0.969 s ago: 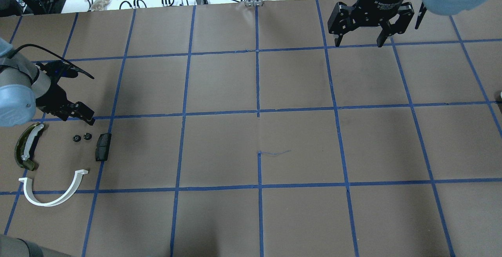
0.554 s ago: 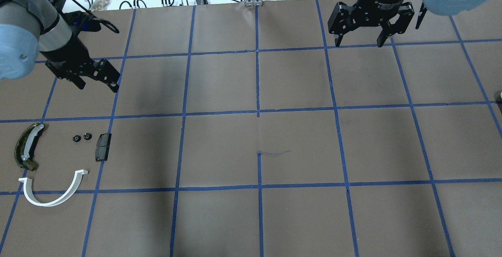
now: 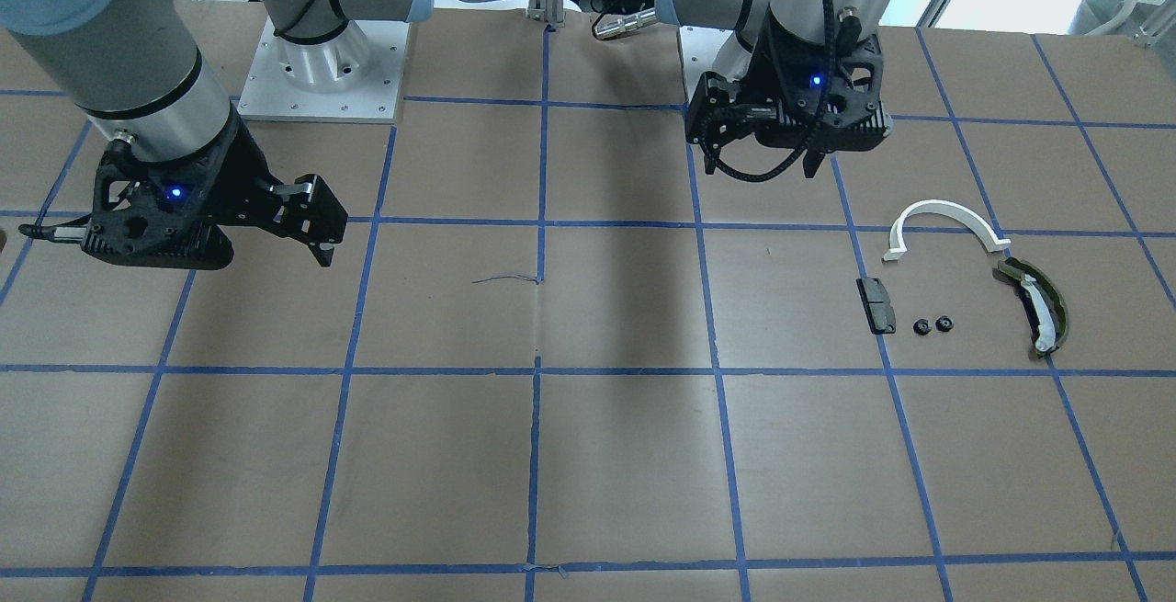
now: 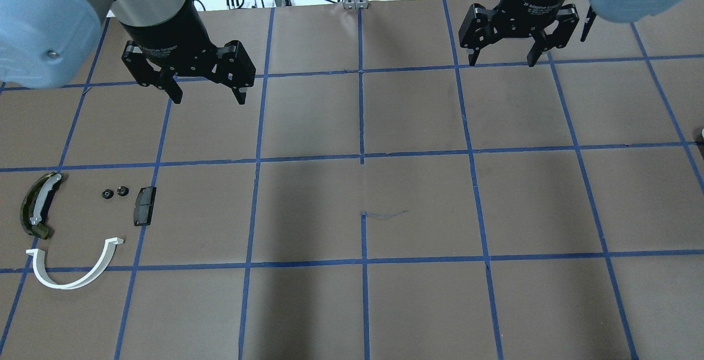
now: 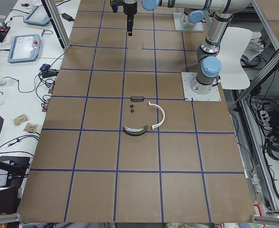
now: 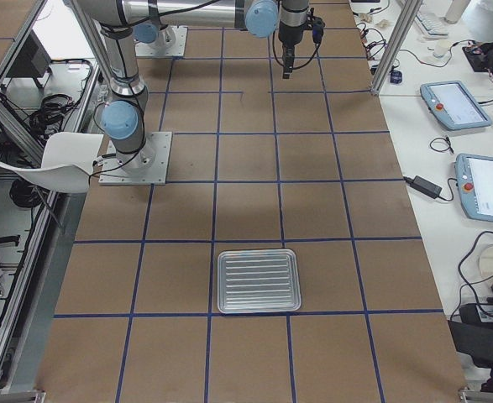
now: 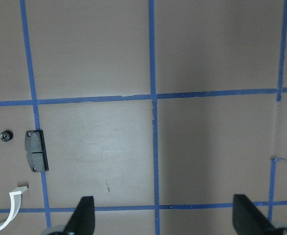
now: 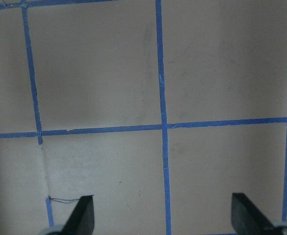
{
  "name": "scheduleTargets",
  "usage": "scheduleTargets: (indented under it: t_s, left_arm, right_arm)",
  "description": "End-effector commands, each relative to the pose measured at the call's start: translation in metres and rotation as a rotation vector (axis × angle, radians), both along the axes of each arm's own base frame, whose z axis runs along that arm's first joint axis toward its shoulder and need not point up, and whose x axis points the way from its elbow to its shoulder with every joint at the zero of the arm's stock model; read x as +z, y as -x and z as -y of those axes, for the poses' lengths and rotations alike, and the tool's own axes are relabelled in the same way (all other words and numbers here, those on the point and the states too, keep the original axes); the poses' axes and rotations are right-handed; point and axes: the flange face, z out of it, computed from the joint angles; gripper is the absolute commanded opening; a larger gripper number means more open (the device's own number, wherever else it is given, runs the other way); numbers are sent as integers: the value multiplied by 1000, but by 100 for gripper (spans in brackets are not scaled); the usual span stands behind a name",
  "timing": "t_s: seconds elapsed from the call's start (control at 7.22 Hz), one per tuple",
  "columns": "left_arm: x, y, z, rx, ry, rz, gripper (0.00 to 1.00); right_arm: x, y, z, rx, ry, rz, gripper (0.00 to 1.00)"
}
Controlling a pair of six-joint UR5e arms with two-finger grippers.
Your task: Place bearing gear from tray to pile
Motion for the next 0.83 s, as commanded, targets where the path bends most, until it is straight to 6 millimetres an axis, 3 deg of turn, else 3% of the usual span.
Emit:
scheduleTargets:
  t_s: [0.0, 0.14, 0.28, 0.42, 0.69]
  left_arm:
    - [13, 1, 15, -33, 94, 0, 100]
    - [10, -18, 20, 3, 105, -8, 100]
    - [-15, -37, 14, -7, 52, -49, 100]
    - [-13, -56, 13, -22, 55, -55, 100]
    - [5, -65, 20, -2, 85, -52, 100]
  right_arm:
    - [1, 1, 2, 3, 5, 0, 100]
    - [2, 1, 2, 6, 10, 0, 100]
    - [3, 2, 3, 5, 18, 0, 100]
    - [11, 2, 5, 5, 36, 0, 100]
    - [25, 3, 7, 0, 53, -8, 100]
